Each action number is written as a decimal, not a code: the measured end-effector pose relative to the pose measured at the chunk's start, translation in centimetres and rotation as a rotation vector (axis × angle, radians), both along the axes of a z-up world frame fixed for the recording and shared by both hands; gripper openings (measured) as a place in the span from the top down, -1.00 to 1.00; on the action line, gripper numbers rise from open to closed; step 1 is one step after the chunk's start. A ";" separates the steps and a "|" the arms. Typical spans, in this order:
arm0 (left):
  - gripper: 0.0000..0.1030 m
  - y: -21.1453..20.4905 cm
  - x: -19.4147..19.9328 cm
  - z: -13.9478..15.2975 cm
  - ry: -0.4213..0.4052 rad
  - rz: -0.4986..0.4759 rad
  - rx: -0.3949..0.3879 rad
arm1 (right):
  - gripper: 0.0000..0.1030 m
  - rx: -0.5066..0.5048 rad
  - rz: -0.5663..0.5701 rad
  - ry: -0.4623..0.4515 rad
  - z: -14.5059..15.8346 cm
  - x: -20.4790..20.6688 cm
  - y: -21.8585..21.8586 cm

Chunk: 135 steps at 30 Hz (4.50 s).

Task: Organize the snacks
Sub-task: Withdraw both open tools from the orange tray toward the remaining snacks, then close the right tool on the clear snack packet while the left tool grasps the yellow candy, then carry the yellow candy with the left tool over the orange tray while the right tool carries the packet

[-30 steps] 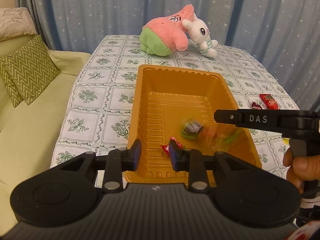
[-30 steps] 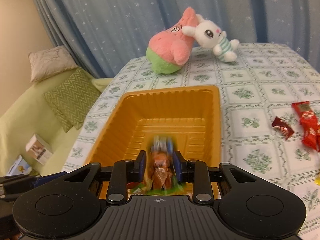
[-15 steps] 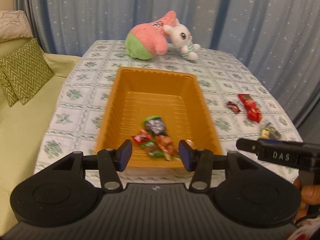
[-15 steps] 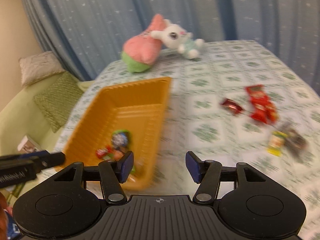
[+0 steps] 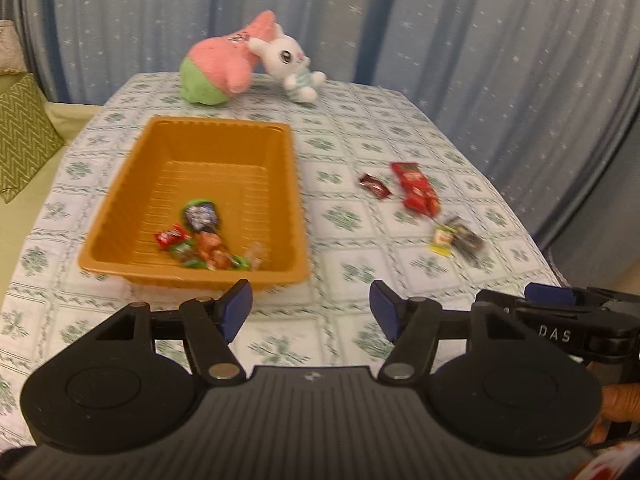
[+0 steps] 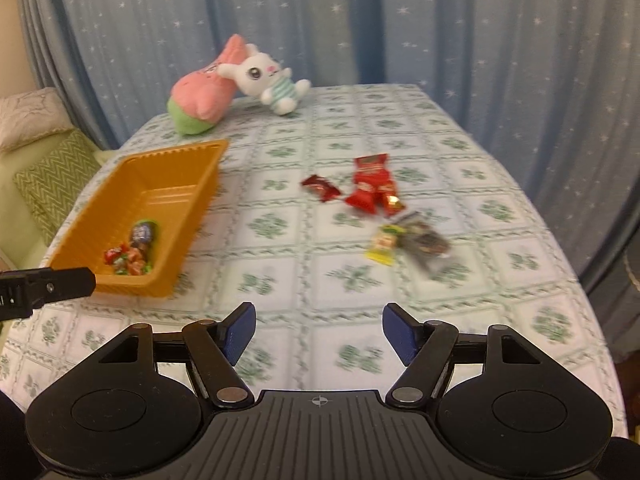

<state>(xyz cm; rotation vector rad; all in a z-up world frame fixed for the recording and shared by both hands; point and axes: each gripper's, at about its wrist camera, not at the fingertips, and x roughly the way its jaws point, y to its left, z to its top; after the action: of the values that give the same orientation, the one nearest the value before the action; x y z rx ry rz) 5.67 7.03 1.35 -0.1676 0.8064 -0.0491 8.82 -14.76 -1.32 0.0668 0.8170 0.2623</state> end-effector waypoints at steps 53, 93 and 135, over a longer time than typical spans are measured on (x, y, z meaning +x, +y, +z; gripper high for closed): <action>-0.40 -11.9 12.5 -5.8 0.004 -0.201 0.060 | -0.38 -0.054 0.175 -0.040 -5.8 13.2 -9.3; 0.59 -18.8 18.2 -12.7 0.011 -0.329 0.110 | 0.27 0.074 -0.011 -0.001 -7.9 16.1 -12.1; 0.62 -1.9 2.7 1.0 -0.101 -0.035 0.076 | 0.27 0.103 0.097 -0.097 2.1 2.7 1.9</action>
<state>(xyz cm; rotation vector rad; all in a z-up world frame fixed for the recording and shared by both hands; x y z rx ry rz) 8.36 5.13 2.31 -0.0787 0.7093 -0.0597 11.51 -12.82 0.74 0.1105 0.7111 0.3964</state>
